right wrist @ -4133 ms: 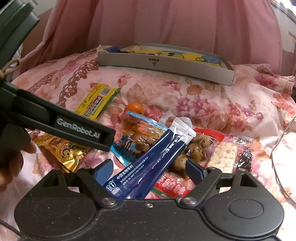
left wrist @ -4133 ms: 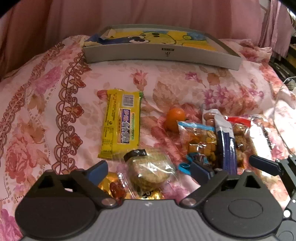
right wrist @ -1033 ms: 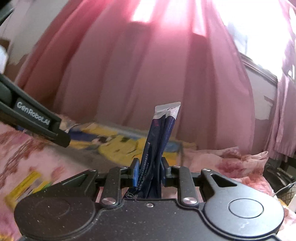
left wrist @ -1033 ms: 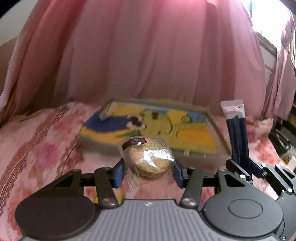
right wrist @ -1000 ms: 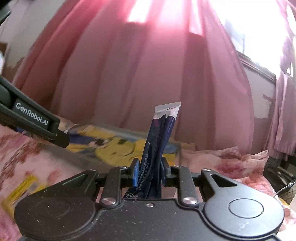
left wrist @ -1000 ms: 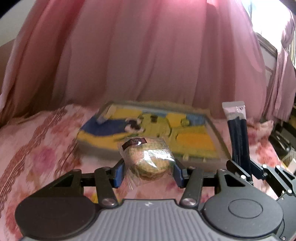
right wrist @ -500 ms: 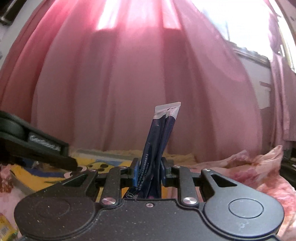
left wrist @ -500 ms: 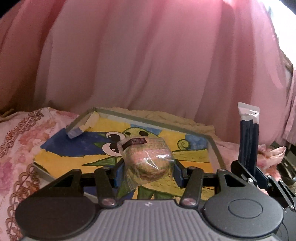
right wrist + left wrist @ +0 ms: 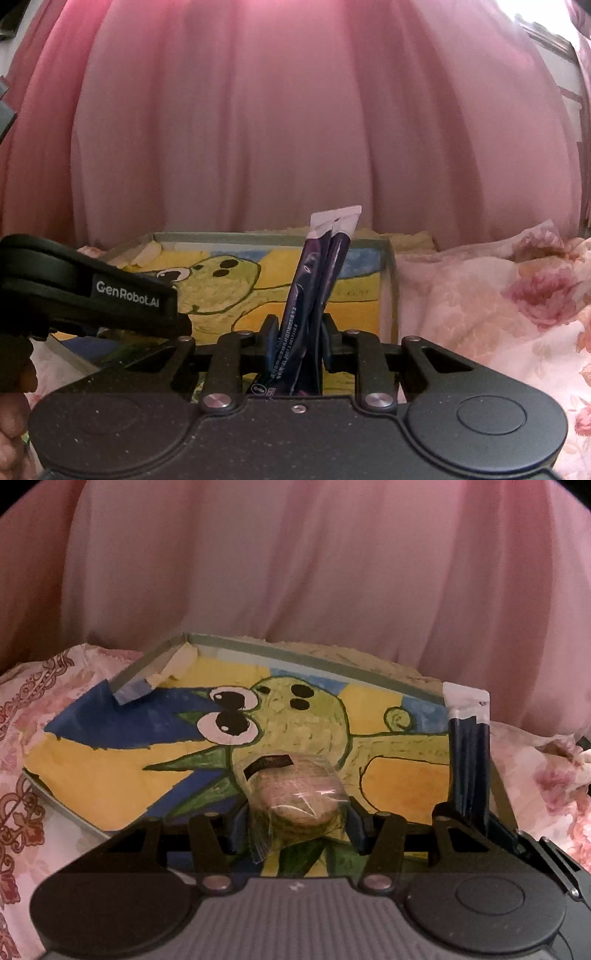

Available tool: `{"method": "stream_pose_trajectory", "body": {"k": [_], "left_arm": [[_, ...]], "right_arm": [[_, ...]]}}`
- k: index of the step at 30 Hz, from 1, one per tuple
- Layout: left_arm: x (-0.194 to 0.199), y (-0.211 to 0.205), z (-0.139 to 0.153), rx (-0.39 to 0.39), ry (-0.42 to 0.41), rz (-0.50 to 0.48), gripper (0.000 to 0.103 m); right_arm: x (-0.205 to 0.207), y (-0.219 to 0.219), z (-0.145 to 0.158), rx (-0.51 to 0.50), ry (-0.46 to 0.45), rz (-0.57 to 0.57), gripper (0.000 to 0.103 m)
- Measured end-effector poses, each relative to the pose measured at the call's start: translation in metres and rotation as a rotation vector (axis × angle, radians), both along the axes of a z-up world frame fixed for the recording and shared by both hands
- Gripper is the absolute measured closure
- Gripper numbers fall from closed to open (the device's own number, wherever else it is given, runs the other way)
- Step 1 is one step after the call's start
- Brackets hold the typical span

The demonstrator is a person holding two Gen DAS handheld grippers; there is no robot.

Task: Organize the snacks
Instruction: 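Lift both held snacks and carry them over the grey tray, then open both grippers to drop the blue packets and cookie into the tray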

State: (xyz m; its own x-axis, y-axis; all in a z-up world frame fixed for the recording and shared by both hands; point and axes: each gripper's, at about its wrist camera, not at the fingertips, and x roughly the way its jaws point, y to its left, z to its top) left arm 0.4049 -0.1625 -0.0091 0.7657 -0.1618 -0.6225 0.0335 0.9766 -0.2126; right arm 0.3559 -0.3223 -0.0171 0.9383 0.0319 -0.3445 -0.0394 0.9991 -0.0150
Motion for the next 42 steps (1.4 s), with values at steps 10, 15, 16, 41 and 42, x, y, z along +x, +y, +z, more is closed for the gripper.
{"method": "stream_pose_trajectory", "body": {"k": [10,15,16,41,42], "left_arm": [[0.004,-0.001,-0.001,0.038,0.015,-0.011,0.046],[0.004,0.0,-0.001,0.028,0.016,-0.001,0.038],[0.003,0.001,0.0,0.029,0.013,0.01,0.037],[-0.094,0.046,0.075,-0.001,-0.298,0.127,0.001],[-0.1,0.046,0.078,0.004,-0.31,0.124,0.001]], "right_arm": [[0.002,-0.002,0.0,0.013,0.027,0.003,0.077],[0.0,-0.001,0.001,0.013,0.023,0.001,0.075],[0.001,-0.002,0.0,0.018,0.022,-0.001,0.075],[-0.096,0.008,0.066,0.025,-0.209,-0.056,0.001],[-0.103,0.01,0.07,0.017,-0.222,-0.058,0.001]]}}
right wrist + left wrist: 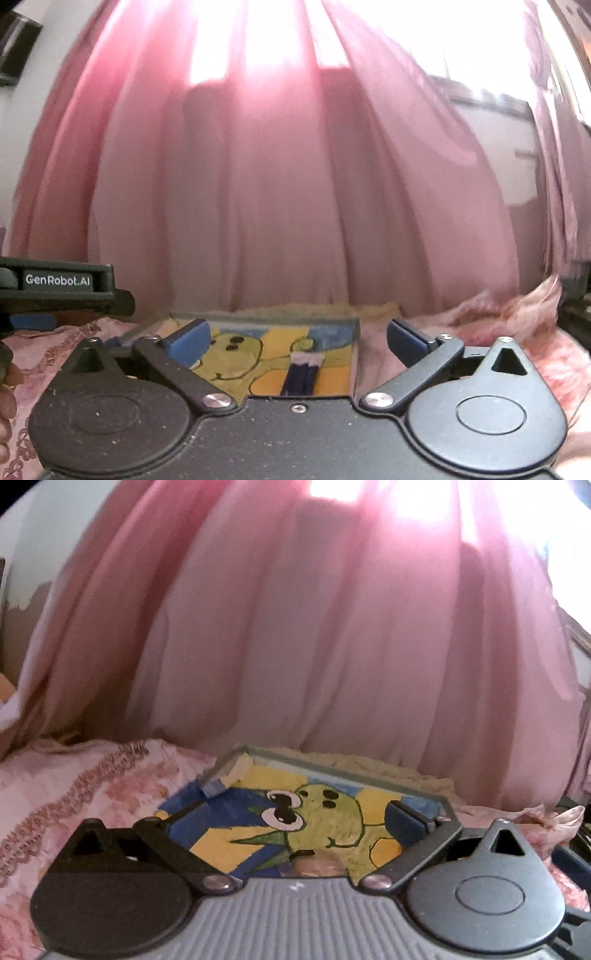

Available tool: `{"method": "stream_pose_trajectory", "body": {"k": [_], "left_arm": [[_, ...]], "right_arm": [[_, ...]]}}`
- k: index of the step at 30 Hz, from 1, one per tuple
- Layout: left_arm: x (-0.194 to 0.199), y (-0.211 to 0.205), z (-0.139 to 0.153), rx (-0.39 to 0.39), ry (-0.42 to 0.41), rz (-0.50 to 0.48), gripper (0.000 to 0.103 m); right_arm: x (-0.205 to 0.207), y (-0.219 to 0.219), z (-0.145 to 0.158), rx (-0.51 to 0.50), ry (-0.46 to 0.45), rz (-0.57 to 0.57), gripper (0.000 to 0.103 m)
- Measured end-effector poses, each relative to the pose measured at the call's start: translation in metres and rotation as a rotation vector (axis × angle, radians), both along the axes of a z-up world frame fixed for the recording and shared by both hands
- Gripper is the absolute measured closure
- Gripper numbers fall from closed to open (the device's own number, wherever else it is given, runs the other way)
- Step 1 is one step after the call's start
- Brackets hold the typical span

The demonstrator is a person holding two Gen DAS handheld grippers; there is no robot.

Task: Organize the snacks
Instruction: 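Open both grippers to drop the blue packets and cookie into the tray, then move both grippers back toward the remaining snacks on the bedspread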

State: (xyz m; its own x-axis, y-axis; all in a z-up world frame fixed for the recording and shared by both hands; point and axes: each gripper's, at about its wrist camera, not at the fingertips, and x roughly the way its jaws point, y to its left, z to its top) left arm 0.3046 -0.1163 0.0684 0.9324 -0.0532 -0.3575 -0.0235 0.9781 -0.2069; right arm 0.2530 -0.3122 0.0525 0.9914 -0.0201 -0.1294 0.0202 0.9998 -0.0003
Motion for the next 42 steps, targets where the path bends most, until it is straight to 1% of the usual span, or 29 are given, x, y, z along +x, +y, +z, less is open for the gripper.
{"method": "stream_pose_trajectory", "body": {"k": [4,10,15,21,28,33,38,42], "left_arm": [[-0.025,0.006,0.008,0.006,-0.034,0.001,0.001],[-0.062,0.026,0.01,-0.027,-0.037,0.021,0.001],[-0.088,0.05,0.006,-0.046,-0.025,0.046,0.001],[-0.119,0.078,-0.005,-0.061,0.011,0.076,0.0],[-0.152,0.102,-0.025,-0.07,0.072,0.075,0.0],[-0.171,0.114,-0.038,-0.094,0.128,0.046,0.0],[-0.183,0.125,-0.054,-0.068,0.168,0.008,0.0],[-0.186,0.128,-0.067,-0.041,0.214,-0.057,0.001]], "right_arm": [[-0.023,0.005,0.01,0.013,-0.023,-0.006,0.001],[-0.061,0.019,0.014,0.026,-0.039,-0.025,0.001],[-0.094,0.034,0.011,-0.001,-0.04,-0.017,0.001],[-0.125,0.055,0.0,-0.069,-0.018,0.01,0.001],[-0.158,0.077,-0.019,-0.101,0.071,0.062,0.001],[-0.172,0.085,-0.03,-0.058,0.171,0.104,0.001],[-0.18,0.09,-0.045,-0.026,0.28,0.124,0.001],[-0.179,0.097,-0.054,-0.033,0.335,0.148,0.001]]}}
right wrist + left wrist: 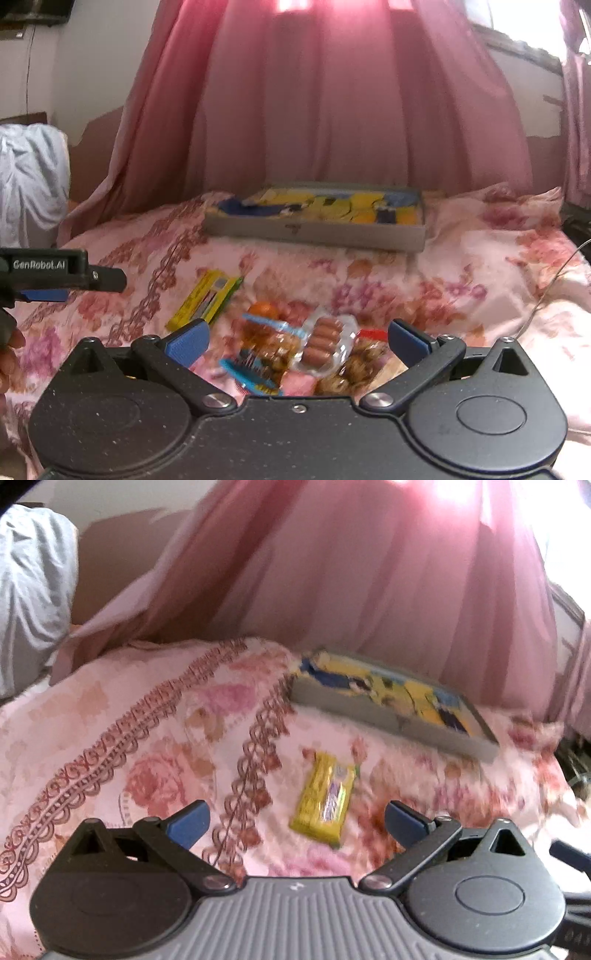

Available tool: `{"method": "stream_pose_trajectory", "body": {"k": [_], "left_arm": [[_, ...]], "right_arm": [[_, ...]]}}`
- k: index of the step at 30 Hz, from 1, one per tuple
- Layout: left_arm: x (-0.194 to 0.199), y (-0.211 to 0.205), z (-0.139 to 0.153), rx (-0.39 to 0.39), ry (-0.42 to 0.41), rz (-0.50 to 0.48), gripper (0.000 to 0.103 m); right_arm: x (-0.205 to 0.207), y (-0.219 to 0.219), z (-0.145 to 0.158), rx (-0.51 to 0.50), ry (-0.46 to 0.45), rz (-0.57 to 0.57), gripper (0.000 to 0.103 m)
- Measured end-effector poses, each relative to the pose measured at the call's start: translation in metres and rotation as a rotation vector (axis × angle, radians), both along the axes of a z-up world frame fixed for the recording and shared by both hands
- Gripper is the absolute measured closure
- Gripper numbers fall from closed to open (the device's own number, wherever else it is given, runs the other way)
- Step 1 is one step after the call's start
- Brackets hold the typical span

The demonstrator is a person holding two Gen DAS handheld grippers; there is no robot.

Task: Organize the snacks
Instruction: 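Move both grippers back toward the remaining snacks on the bedspread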

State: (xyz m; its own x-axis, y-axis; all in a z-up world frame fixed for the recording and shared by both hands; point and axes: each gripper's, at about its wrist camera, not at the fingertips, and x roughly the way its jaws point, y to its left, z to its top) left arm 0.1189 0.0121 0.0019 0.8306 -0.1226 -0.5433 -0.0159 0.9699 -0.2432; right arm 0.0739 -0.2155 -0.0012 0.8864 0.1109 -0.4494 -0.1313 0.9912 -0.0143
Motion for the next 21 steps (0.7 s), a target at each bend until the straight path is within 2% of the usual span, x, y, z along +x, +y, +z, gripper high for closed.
{"method": "stream_pose_trajectory", "body": {"k": [3,9,14,21], "left_arm": [[-0.002,0.0,-0.009,0.004,0.028,-0.048,0.001],[-0.004,-0.006,-0.021,0.078,0.057,-0.171,0.0],[0.0,-0.006,-0.031,0.111,0.094,-0.259,0.001],[0.004,-0.012,-0.039,0.204,0.101,-0.406,0.0]], "right_arm": [[0.008,0.005,-0.009,-0.03,0.032,0.003,0.001],[0.024,0.012,-0.026,-0.063,0.116,0.017,0.001],[0.036,0.015,-0.033,-0.04,0.156,0.026,0.001],[0.051,0.017,-0.042,-0.03,0.194,0.038,0.001]]}}
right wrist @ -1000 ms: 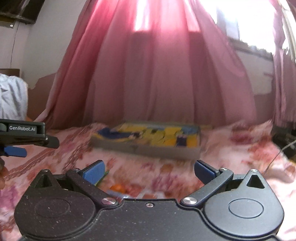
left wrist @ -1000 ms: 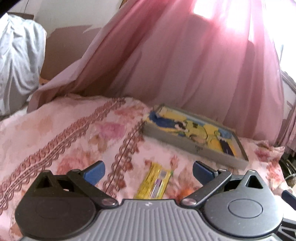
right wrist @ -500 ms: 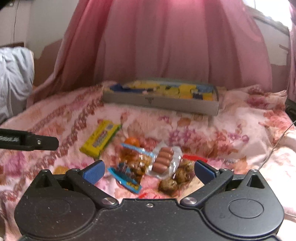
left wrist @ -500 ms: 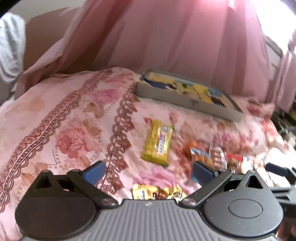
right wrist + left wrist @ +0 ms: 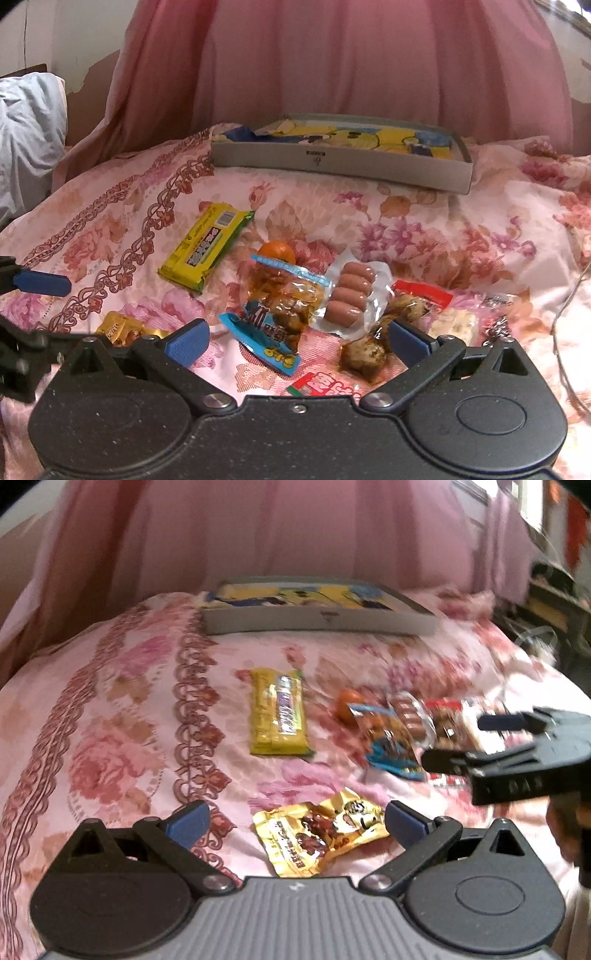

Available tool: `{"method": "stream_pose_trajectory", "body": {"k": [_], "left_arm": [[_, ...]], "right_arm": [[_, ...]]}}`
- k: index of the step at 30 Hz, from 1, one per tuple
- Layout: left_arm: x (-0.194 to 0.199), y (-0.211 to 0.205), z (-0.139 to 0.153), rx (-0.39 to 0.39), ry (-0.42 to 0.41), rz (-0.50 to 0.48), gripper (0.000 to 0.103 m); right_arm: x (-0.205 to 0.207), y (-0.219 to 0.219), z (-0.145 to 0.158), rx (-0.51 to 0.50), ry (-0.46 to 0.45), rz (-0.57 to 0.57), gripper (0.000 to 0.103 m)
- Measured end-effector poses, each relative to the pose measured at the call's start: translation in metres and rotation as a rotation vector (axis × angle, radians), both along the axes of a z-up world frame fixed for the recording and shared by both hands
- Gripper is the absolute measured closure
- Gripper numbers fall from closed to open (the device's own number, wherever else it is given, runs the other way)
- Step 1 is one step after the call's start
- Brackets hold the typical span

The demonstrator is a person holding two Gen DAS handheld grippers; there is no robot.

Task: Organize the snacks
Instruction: 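Move both grippers back toward the remaining snacks on the bedspread, then grasp the gold jerky bag with the left gripper while the right grasps the orange-labelled bag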

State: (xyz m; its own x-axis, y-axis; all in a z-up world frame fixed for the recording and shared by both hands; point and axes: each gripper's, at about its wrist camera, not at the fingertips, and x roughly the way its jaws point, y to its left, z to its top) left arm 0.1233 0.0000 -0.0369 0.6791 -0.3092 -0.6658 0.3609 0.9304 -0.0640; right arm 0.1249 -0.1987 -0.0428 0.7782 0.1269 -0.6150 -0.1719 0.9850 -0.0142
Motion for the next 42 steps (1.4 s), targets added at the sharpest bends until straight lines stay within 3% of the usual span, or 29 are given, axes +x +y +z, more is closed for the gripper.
{"method": "stream_pose_trajectory", "body": {"k": [8,22,25,31,34,42], "left_arm": [[0.018,-0.011,-0.008,0.012,0.058,-0.132,0.0],[0.047,-0.037,-0.023,0.145,0.174,-0.387,0.001],[0.052,-0.034,-0.024,0.153,0.199,-0.409,0.005],[0.056,-0.021,-0.027,0.114,0.219,-0.375,0.021],[0.056,-0.019,-0.029,0.107,0.238,-0.334,0.028],[0.055,-0.016,-0.025,0.015,0.329,-0.069,0.035]], "right_arm": [[0.009,0.002,-0.005,0.024,0.031,0.025,0.001],[0.039,0.005,-0.021,0.116,0.103,0.072,0.009],[0.044,0.007,-0.023,0.127,0.109,0.068,0.009],[0.052,0.008,-0.029,0.144,0.122,0.042,0.011],[0.056,0.007,-0.032,0.145,0.141,0.015,0.017],[0.057,0.004,-0.032,0.151,0.159,-0.005,0.028]]}}
